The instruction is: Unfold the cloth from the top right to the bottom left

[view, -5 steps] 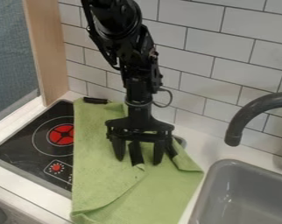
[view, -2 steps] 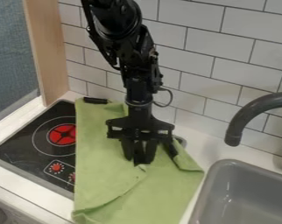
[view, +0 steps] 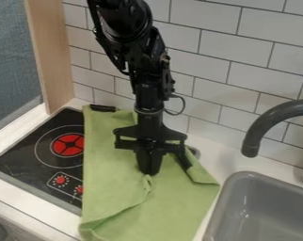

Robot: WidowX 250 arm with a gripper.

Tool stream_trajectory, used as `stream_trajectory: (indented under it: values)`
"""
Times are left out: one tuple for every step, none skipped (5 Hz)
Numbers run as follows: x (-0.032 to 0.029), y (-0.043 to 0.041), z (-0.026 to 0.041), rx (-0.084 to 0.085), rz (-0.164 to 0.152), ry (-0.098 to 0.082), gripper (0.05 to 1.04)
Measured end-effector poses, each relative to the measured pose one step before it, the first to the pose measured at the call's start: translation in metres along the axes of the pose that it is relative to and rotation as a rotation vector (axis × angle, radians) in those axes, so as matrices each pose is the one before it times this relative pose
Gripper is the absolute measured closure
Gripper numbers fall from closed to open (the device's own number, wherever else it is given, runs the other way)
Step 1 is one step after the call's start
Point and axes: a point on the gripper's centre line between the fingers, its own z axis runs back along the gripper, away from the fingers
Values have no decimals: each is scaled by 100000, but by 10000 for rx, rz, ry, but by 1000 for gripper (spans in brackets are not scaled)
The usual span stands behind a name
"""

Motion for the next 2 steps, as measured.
stream_trajectory:
  values:
    - [-69, 29, 48, -9, 22, 49, 1024]
    - [-234, 398, 1061, -76, -122, 40, 1029]
